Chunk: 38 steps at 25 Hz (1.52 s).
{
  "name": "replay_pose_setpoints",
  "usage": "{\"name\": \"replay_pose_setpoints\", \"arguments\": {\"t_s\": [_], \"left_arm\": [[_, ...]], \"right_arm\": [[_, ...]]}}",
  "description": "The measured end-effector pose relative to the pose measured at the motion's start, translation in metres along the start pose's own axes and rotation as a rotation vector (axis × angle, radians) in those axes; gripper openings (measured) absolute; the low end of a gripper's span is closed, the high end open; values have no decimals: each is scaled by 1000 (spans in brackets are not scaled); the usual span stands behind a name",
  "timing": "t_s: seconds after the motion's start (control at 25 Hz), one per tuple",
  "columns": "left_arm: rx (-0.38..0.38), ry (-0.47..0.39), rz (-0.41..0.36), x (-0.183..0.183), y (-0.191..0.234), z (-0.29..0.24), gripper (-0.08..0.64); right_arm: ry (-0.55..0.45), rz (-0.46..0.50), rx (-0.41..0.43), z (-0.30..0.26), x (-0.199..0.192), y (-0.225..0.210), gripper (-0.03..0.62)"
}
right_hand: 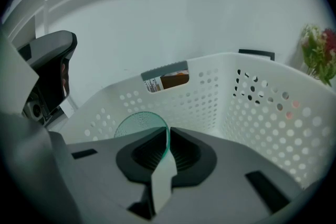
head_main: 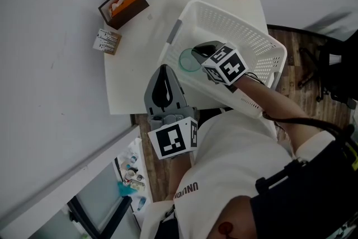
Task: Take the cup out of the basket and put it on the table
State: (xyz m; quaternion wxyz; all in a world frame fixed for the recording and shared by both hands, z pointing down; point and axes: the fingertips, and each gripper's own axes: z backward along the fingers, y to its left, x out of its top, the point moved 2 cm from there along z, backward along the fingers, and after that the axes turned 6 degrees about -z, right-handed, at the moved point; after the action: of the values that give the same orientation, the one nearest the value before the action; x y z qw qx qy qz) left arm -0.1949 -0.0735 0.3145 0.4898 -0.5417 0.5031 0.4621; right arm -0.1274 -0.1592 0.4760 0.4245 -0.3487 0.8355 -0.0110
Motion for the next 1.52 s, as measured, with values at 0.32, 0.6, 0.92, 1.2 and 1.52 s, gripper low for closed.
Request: {"name": "replay_pose_setpoints", "arguments": {"t_s": [0.32,0.6,0.92,1.2,1.52], "left_arm": [[18,3,-11,3,-3,1,12],[30,4,-16,3,-7,4,12],[42,5,-19,5,-14,7,12],[46,3,-25,7,-22,10,12],[50,-2,-30,9,-28,15,12]], "right_arm": [[-55,-32,20,18,8,-1,37],[-96,-53,21,30,9,-4,37],[-144,-74,32,47,13,-6,37],[-189,-96,61,63,19,-4,37],[-223,-108,82,76,16,0,37]]}}
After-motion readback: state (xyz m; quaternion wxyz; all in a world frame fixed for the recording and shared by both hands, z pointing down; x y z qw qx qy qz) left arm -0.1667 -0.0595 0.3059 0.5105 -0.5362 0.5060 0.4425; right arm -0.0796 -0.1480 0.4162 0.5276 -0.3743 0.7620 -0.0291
